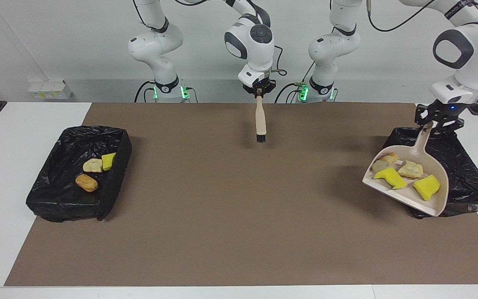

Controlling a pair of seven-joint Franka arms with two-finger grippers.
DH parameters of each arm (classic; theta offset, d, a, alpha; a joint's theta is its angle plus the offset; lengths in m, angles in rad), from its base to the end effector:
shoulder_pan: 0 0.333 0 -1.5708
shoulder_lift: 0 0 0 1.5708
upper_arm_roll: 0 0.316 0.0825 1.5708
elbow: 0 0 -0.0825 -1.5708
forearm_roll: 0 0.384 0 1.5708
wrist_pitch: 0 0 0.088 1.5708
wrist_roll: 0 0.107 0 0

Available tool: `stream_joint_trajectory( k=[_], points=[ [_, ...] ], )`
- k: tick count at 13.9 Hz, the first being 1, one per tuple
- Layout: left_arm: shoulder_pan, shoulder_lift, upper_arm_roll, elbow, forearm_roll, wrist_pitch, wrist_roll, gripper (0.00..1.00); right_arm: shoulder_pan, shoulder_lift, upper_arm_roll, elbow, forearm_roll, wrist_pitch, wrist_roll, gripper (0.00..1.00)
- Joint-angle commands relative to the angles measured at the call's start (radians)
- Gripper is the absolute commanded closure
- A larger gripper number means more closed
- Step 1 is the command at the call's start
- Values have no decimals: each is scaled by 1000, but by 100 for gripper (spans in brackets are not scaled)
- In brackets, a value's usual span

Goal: Sweep and dump trash in bin
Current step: 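Carry the dustpan to the bin nearest the left arm and tip it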

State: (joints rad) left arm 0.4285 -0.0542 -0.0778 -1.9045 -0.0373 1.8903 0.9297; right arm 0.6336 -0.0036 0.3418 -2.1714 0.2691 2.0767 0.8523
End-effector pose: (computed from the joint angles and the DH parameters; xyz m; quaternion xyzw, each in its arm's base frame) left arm 0.5171 0.1855 0.5229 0.9596 -0.2801 0.0254 0.0007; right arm 0.2828 0.4417 0.3885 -0.9924 0.0093 0.1176 0.0336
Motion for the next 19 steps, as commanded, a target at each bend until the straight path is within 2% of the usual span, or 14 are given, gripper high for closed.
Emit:
stream_joint_trajectory(
  k=[1, 3, 4, 5, 9, 11, 14, 17, 19],
  points=[
    [123, 19, -14, 73, -15, -49, 5, 100, 1, -10, -1, -39, 24, 32, 4, 100],
    [191, 19, -4, 70, 9, -49, 6, 100, 1, -15, -1, -57, 24, 31, -2, 100],
    [197, 19, -4, 73, 95, -46, 8, 100, 1, -16, -1, -65, 24, 29, -6, 100],
    [196, 17, -4, 70, 187, -46, 8, 100, 1, -21, -1, -76, 24, 29, -15, 100],
    [184, 27, -4, 70, 419, -1, 129, 100, -11, -26, -3, -103, 24, 25, -61, 100],
    [165, 54, -5, 71, 493, 30, 156, 100, -18, -15, -3, -103, 31, 31, -56, 100],
    [162, 54, -5, 73, 577, 30, 250, 100, -25, -6, -3, -105, 39, 32, -64, 100],
    [139, 59, -10, 94, 741, 36, 307, 100, -23, 23, -3, -104, 39, 40, -99, 100],
    [127, 71, -11, 122, 778, 36, 333, 100, -23, 33, -3, -96, 39, 46, -99, 91]
  ],
)
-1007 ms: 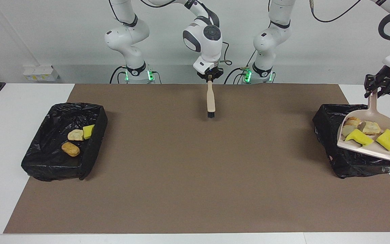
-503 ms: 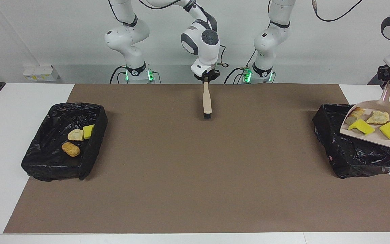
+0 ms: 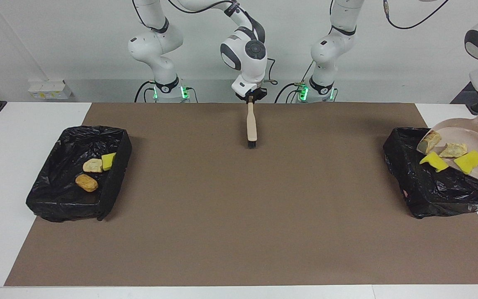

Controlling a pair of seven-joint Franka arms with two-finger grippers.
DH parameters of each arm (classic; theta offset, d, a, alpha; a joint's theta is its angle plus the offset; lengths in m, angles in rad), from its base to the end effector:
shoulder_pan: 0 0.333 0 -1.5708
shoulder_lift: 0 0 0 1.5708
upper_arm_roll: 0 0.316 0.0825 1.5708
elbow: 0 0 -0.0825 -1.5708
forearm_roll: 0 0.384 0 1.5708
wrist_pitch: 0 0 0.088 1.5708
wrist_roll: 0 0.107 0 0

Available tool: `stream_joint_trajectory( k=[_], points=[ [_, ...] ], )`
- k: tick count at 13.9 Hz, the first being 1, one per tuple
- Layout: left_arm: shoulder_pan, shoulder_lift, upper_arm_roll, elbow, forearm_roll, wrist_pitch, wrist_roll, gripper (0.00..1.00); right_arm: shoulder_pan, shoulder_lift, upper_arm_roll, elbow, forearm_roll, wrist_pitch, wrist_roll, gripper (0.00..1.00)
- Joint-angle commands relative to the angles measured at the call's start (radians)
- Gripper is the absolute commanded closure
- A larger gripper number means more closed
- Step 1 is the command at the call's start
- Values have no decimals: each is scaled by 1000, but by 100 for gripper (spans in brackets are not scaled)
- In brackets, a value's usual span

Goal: Sweep and dump trash in bin
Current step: 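Carry the dustpan to the bin nearest the left arm and tip it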

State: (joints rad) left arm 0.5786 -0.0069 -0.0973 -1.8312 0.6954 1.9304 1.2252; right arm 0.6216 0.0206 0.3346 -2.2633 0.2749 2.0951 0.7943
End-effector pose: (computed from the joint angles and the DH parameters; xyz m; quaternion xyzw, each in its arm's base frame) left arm 0.4898 0.3056 0.5516 -0.8372 0.4370 0.2122 0.2513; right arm 0.2781 0.4168 0.3389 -0.9890 -0.0009 0.1479 0.0022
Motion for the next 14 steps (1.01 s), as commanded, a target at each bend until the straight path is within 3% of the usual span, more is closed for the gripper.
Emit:
stream_joint_trajectory(
  k=[1, 3, 5, 11, 14],
  points=[
    [-23, 27, 8, 61, 56, -2, 63, 100, -13, 12, 4, 2, 33, 26, -34, 82],
    [-25, 38, 5, 92, 73, -8, 92, 100, -11, 18, 4, 16, 32, 14, -26, 69],
    [-52, 38, 5, 101, 99, -8, 94, 100, -13, 18, 3, 25, 32, 13, -32, 46],
    [-121, 57, 4, 127, 242, 8, 118, 100, -94, -54, -2, 51, 30, -53, -49, 41],
    [-128, 109, 5, 214, 260, 4, 163, 100, -199, -138, -3, 71, 30, -157, -56, 17]
  ],
)
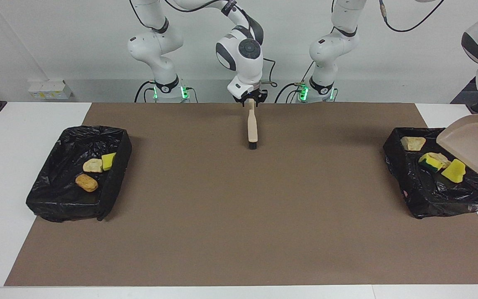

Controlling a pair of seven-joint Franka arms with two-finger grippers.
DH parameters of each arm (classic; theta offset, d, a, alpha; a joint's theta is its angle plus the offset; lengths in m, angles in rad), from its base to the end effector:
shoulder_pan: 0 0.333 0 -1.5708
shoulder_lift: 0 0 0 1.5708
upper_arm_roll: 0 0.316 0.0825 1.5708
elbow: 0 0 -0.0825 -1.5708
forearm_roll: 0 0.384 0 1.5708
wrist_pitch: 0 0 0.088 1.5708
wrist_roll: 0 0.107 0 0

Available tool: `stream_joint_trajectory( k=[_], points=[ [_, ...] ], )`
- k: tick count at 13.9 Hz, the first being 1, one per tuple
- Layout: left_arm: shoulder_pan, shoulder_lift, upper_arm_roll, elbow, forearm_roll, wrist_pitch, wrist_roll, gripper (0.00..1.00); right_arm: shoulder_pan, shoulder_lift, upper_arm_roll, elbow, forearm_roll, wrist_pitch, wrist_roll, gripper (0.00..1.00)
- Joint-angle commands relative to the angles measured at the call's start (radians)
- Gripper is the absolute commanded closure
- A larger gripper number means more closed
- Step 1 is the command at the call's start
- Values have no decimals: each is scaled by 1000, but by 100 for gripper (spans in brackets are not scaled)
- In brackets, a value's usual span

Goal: Sweep and dump trash in bin

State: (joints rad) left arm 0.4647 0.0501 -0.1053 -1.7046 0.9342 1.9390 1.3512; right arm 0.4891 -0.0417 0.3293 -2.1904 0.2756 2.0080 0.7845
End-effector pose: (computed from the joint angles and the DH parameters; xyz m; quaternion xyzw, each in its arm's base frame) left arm 0.5437 0.2644 0.5933 -0.7247 0.5312 0.2711 0.3450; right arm 0.3358 0.3835 0.3937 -0.9898 0.0507 0.1303 0.0284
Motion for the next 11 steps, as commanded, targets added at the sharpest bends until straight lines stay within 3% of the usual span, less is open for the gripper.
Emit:
stream_joint_trajectory(
  k=[1, 5, 8, 11],
  points=[
    [-18, 65, 13, 117, 14, -6, 70, 100, -105, -111, -1, 0, 24, -99, -85, 11],
    [-26, 54, 12, 164, -36, -24, 157, 100, -269, -205, -13, 21, 13, -179, -257, 0],
    [-26, 47, 10, 204, -207, -93, 154, 100, -411, -208, -12, 157, -15, -313, -289, 0],
    [-26, 21, 10, 210, -403, -170, 108, 100, -495, -164, -12, 309, -128, -357, -341, 0]
  ],
)
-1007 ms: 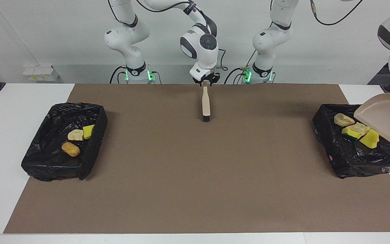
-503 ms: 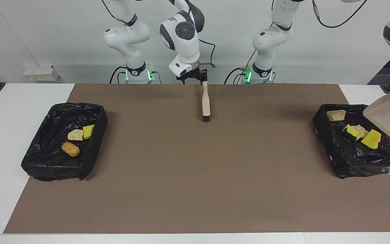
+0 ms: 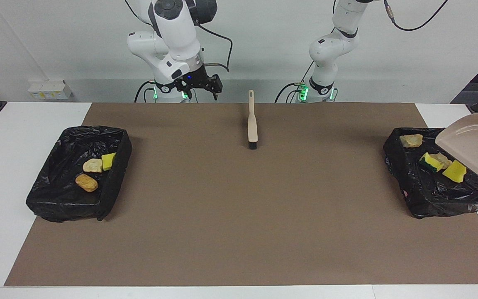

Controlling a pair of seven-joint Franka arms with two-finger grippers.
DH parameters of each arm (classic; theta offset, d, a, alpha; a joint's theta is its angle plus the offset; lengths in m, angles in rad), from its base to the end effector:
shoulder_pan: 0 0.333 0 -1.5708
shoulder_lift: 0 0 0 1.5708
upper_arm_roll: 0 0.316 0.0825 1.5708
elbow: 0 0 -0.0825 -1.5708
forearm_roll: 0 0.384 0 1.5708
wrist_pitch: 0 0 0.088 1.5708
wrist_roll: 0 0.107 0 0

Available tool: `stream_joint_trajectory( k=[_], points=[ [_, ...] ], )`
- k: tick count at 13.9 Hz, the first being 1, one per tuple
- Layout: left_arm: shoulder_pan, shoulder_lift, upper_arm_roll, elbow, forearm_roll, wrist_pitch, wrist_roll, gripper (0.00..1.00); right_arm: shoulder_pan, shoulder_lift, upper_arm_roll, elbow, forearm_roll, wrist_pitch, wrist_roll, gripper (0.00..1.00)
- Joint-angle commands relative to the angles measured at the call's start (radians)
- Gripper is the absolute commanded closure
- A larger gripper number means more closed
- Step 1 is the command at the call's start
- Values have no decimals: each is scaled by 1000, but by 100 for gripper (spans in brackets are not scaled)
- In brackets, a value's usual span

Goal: Sweep and dump trash in bin

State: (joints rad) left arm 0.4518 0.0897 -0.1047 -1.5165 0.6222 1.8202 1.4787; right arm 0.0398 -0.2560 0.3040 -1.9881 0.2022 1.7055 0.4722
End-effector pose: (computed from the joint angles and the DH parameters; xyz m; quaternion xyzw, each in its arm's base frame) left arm 0.5528 0.2541 0.6385 -0.7773 0.5442 0.1739 0.2633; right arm 0.4415 0.1922 0.5644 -0.9943 0.0848 0.0411 0.0498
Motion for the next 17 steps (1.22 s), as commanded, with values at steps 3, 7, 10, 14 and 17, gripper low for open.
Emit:
stream_joint_trajectory(
  k=[3, 7, 10, 14, 17],
  points=[
    [-16, -70, 8, -30, -332, -197, -364, 100, -84, 200, 15, 383, -180, -220, -46, 0],
    [-210, -129, -12, -160, -413, -237, -755, 100, -124, 325, 4, 598, -257, -302, -154, 0],
    [-378, -134, -13, -228, -543, -188, -1119, 100, -127, 330, -3, 609, -303, -300, -161, 0],
    [-574, -107, -13, -307, -598, -6, -1378, 100, -143, 316, -5, 586, -279, -256, -161, 0],
    [-724, -30, -13, -334, -598, 135, -1622, 100, -149, 316, -5, 586, -280, -256, -165, 0]
  ],
)
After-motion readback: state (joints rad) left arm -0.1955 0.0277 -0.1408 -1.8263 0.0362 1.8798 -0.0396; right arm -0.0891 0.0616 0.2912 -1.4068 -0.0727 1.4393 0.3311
